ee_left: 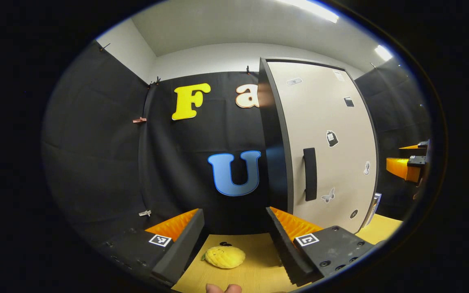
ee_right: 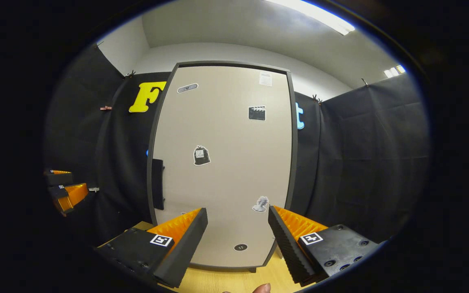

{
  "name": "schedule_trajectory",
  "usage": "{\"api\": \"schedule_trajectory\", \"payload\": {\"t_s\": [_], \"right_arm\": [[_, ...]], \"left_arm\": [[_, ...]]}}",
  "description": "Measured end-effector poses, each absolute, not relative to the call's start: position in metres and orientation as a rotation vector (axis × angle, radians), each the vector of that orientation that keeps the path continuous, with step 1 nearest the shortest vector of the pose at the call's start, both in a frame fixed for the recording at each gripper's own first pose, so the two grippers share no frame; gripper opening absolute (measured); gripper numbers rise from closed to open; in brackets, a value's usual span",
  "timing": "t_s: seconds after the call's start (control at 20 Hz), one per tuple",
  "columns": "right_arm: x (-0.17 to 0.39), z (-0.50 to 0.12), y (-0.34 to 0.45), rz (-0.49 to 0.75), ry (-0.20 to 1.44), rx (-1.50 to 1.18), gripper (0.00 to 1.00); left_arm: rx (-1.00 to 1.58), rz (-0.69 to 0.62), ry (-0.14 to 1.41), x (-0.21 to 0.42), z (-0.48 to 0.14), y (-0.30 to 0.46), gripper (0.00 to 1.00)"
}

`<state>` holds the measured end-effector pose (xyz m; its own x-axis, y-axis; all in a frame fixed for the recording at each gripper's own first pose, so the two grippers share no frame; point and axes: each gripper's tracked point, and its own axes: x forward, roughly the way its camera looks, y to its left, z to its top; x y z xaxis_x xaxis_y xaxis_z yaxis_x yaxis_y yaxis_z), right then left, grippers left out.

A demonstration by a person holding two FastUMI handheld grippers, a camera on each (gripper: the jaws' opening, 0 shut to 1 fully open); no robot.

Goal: Open the cabinet door with the right hand, grasp the bottle in the cabinet with the left hand and place it on the coaster, then close the cabinet door with the right hand.

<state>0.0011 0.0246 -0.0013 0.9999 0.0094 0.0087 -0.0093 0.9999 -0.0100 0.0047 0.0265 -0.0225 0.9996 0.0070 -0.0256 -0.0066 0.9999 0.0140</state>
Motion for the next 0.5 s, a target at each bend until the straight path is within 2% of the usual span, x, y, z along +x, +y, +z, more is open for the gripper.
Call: {"api": "schedule_trajectory", "payload": {"t_s": [0.5], "right_arm": [[0.05, -0.013, 0.14, 0.155, -0.001, 0.037, 0.98]], "left_arm": [[0.041, 0.038, 0.032, 0.001, -0.035, 0.075, 0.93]]}}
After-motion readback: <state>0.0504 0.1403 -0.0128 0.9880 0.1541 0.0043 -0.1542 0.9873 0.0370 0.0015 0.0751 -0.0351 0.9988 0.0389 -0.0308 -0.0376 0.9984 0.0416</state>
